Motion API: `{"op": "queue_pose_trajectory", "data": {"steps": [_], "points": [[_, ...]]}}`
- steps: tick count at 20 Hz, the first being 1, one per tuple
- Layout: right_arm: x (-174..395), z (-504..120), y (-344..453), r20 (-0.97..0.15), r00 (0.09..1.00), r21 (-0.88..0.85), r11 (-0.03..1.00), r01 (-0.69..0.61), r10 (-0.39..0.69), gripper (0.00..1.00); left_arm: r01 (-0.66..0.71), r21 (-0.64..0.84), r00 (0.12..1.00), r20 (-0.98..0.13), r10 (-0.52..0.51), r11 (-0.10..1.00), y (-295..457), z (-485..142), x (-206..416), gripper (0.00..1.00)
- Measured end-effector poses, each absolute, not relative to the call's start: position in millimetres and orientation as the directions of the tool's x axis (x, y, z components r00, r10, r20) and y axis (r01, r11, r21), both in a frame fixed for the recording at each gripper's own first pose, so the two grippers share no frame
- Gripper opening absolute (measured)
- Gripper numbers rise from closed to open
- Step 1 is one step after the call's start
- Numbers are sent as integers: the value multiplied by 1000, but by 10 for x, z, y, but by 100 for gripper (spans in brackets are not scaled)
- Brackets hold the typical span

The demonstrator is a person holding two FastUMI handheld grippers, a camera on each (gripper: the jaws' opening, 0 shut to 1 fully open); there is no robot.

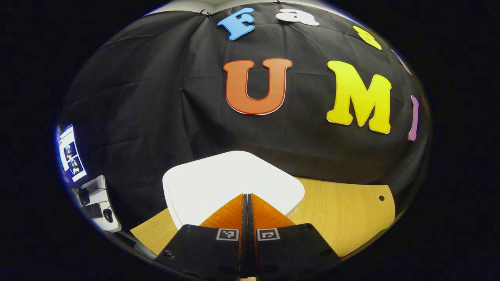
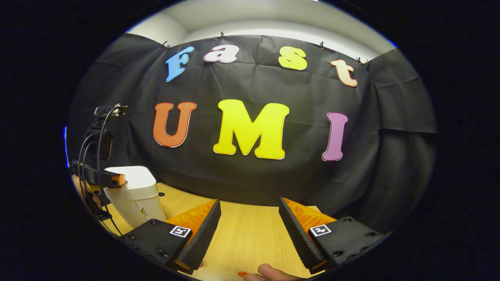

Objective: Press the lid of the desktop garbage bin to open it, pick up the crumpled paper on the desktop and throw it into the bin, then pick up the pop can on the desktop and drop it into the bin, and finally close the garbage bin lid.

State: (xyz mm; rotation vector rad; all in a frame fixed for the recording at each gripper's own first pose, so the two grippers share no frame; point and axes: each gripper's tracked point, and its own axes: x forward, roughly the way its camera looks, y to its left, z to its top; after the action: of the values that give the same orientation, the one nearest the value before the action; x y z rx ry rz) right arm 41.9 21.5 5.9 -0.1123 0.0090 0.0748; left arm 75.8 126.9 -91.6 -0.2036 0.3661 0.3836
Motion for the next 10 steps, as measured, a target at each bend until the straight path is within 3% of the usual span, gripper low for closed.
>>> {"op": "queue_pose_trajectory", "data": {"steps": [10], "points": [[354,-75,173,-60,996,-76,994,-73,69,94,-437,-65,859,-326,395,897,1297,-826,777,3]]}}
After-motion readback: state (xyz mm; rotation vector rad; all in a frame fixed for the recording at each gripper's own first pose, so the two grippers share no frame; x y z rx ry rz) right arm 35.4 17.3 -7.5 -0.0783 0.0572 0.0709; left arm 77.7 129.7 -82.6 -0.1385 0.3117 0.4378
